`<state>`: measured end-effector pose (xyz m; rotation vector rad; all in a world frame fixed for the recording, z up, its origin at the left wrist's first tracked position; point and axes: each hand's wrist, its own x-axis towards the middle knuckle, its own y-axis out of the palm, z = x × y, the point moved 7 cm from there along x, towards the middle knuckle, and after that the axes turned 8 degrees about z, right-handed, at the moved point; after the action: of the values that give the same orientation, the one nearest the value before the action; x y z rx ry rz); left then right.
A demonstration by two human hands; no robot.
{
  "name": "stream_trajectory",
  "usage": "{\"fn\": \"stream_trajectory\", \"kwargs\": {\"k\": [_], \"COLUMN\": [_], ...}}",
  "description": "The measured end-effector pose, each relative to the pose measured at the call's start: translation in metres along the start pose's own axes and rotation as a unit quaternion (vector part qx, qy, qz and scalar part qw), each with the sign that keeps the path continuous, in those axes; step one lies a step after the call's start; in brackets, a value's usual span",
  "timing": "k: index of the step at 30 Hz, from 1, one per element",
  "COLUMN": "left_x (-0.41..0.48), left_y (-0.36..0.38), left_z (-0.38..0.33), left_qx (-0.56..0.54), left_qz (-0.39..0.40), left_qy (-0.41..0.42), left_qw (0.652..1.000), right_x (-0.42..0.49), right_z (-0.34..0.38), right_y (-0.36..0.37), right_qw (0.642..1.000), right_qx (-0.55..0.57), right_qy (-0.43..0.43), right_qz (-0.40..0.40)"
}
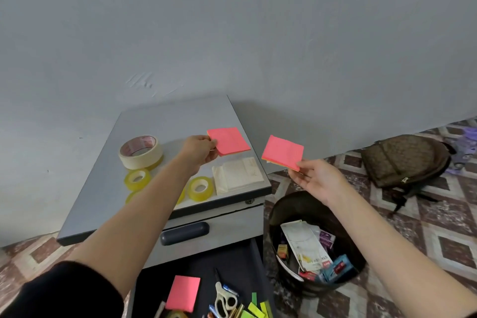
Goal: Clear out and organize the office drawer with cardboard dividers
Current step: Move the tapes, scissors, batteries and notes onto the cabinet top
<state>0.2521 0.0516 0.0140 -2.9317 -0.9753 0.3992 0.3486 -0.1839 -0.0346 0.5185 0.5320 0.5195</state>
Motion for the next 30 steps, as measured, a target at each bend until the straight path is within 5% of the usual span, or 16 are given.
{"fn": "stream_trajectory", "kwargs": {"k": [18,30], "left_x": [0.04,0.045], "left_y": [0.007,0.001], "left_z": [0.023,0.025], "left_qx": [0.1,0.11], "left_qz": [0.018,0.013], "left_qy": [-0.053,-0.05], "left_qw": [0.993,0.993], "right_x": [0.034,0.057], "right_z": [-0.002,0.01], "right_y": [-0.01,0.011], "right_qw": [1.0,0.994], "right_qx": [-0.006,-0.105], "right_qy": [-0.004,0.006], "right_qz": [-0.004,-0.016]}}
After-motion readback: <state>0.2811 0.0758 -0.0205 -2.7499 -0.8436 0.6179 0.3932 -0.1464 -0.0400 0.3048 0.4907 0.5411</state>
